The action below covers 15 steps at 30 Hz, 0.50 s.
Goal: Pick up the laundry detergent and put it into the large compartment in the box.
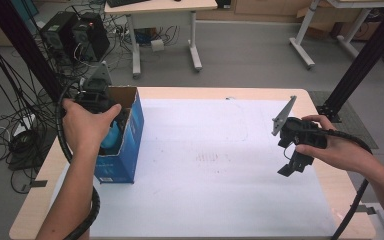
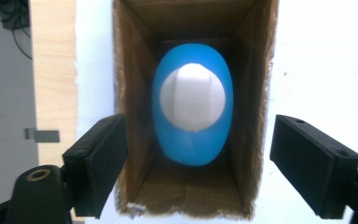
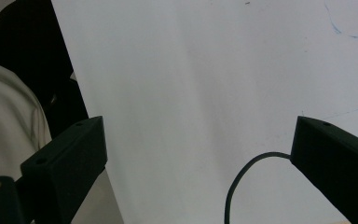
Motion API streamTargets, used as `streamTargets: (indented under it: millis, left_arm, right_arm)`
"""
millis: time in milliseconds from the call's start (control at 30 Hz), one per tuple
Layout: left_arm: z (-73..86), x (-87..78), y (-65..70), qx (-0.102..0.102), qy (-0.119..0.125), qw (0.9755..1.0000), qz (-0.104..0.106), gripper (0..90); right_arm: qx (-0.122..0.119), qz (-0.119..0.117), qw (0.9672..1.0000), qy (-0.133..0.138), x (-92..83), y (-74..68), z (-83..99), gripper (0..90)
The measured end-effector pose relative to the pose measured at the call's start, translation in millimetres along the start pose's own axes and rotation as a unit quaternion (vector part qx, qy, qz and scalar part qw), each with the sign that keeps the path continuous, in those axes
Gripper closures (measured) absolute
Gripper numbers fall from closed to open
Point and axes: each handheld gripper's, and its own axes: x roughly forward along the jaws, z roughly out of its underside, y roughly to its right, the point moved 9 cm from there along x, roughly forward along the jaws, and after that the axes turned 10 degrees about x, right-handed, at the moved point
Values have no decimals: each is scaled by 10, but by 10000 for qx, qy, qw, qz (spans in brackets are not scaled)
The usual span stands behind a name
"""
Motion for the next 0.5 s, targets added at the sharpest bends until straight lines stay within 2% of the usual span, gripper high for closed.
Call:
streamTargets:
  millis: [133, 333, 500]
  left_arm:
    - [17, -178, 14, 53, 87, 9999, -29, 139]
    - [46, -433, 65, 103, 351, 9993, 5, 101]
    - [29, -560, 154, 215, 490, 9986, 55, 82]
  right_arm:
    - [25, 1, 10000, 22, -21, 7, 5, 37]
    - [24, 26, 10000, 45, -78, 4, 8, 37]
    - [28, 60, 9999, 118, -144, -2, 22, 37]
